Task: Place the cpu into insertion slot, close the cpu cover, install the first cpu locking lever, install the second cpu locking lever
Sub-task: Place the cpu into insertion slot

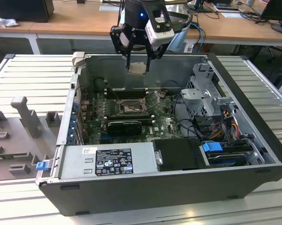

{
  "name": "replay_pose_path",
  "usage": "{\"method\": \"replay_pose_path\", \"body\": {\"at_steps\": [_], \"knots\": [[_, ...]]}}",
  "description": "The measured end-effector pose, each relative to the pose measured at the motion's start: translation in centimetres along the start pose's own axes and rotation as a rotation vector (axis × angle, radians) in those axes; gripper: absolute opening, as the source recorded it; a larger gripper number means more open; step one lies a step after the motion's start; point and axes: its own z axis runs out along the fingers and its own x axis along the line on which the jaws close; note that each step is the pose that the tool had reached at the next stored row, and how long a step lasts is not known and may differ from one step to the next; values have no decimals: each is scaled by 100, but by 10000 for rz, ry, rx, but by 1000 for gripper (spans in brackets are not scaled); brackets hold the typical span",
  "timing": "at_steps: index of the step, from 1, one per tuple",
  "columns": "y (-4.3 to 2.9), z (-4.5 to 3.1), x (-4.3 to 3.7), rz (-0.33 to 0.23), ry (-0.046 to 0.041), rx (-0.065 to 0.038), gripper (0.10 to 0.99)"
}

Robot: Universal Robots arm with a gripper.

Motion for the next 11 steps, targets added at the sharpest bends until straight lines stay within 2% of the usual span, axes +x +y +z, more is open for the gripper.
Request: {"method": "replay_pose_path", "body": {"at_steps": [11], "knots": [[0, 0, 0, 246, -22, -5, 529]]}}
